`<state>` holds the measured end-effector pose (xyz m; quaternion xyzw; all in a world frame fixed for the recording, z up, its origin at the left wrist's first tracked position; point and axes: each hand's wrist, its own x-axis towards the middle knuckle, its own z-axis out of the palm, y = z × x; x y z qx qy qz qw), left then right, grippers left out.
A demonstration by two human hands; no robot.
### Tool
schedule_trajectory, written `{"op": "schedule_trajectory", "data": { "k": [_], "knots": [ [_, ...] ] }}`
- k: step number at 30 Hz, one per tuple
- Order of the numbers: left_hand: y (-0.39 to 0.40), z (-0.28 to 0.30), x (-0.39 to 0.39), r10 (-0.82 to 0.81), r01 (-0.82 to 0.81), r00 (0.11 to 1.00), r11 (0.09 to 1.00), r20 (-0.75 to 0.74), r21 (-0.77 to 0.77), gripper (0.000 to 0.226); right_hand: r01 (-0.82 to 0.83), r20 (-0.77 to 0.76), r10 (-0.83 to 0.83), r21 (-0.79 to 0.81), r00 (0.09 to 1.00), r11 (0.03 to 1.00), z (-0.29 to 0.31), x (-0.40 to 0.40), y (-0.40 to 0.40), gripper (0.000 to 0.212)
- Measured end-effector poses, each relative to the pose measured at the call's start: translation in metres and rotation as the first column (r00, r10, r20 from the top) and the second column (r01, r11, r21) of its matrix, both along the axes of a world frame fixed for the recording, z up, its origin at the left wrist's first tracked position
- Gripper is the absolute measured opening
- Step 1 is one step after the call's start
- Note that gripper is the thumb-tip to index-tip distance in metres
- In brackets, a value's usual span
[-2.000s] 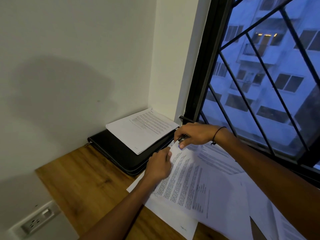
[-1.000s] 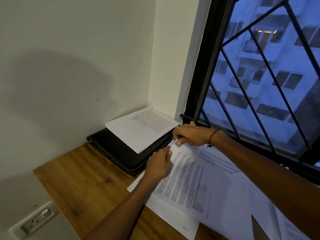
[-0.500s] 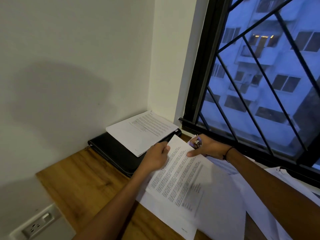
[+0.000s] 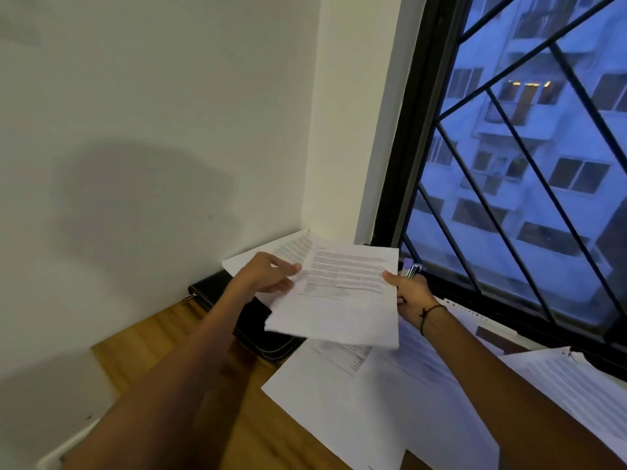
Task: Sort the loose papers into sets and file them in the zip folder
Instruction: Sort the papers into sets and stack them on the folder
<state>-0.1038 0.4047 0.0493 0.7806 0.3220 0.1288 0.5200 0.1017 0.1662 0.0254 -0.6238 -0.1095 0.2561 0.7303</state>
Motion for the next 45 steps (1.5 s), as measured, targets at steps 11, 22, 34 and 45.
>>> {"op": "schedule_trajectory", "data": {
  "k": [11,22,34,45],
  "knots": [
    [0.036,-0.003,-0.006,0.195,-0.081,0.957,0.89,-0.214,0.448,0.068,0.143,-0.231,-0.128,0.047,0.964,0.989,-0.02,-0.026,0.079,0.021],
    [0.001,-0.018,-0.009,0.005,0.053,0.997,0.722,-0.081,0.69,0.062,0.205,0.075,-0.194,-0.182,0.978,0.962,-0.022,-0.021,0.112,0.022],
    [-0.018,-0.062,0.009,-0.116,0.266,0.962,0.593,-0.246,0.76,0.053,0.285,0.334,-0.16,-0.37,0.929,0.884,-0.026,-0.013,0.119,0.033],
    [-0.019,-0.071,0.009,-0.061,0.1,0.995,0.635,-0.08,0.766,0.062,0.322,0.713,0.338,-0.618,0.614,0.717,-0.001,-0.036,0.147,0.038]
  ]
}}
